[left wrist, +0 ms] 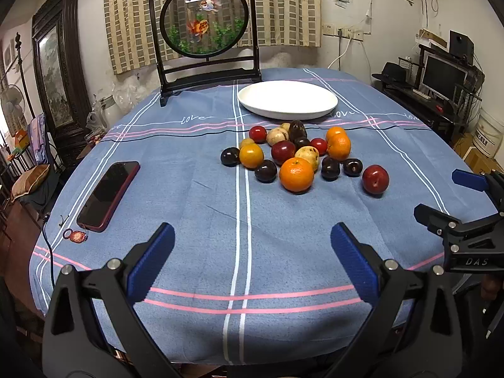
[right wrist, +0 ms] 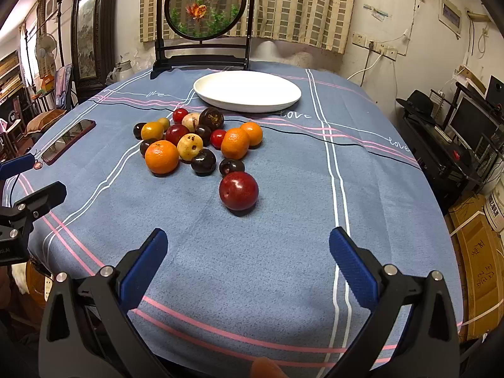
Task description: Organize fruits
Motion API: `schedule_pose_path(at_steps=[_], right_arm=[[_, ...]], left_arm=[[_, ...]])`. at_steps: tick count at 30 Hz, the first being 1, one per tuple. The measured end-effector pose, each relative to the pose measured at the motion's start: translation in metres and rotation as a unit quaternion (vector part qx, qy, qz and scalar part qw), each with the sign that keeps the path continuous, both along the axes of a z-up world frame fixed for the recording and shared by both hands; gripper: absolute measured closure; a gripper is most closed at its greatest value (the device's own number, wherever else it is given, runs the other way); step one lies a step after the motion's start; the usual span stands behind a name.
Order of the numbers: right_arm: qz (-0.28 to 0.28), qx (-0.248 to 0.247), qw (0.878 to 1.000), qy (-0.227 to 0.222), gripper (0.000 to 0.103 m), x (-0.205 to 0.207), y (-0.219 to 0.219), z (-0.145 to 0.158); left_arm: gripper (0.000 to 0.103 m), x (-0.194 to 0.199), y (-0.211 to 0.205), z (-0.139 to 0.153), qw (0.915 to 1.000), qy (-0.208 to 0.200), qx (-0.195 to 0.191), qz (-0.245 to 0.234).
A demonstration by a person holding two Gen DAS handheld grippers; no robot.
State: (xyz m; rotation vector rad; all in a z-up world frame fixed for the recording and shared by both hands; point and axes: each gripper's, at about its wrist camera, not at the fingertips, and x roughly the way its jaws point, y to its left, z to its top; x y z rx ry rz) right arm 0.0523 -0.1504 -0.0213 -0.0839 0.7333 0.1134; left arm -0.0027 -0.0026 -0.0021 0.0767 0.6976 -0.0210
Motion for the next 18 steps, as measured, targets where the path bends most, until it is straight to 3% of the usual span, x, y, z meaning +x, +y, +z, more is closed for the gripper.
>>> schedule_pose_path(at_steps=[18], right_arm=[[0.0, 0.0, 1.0, 0.002, 0.001, 0.0004, 0.0021, -0.0005]], left_arm=[[0.002, -0.0011, -0.0005, 0.0, 1.0, 0.001, 0.001, 0.0]])
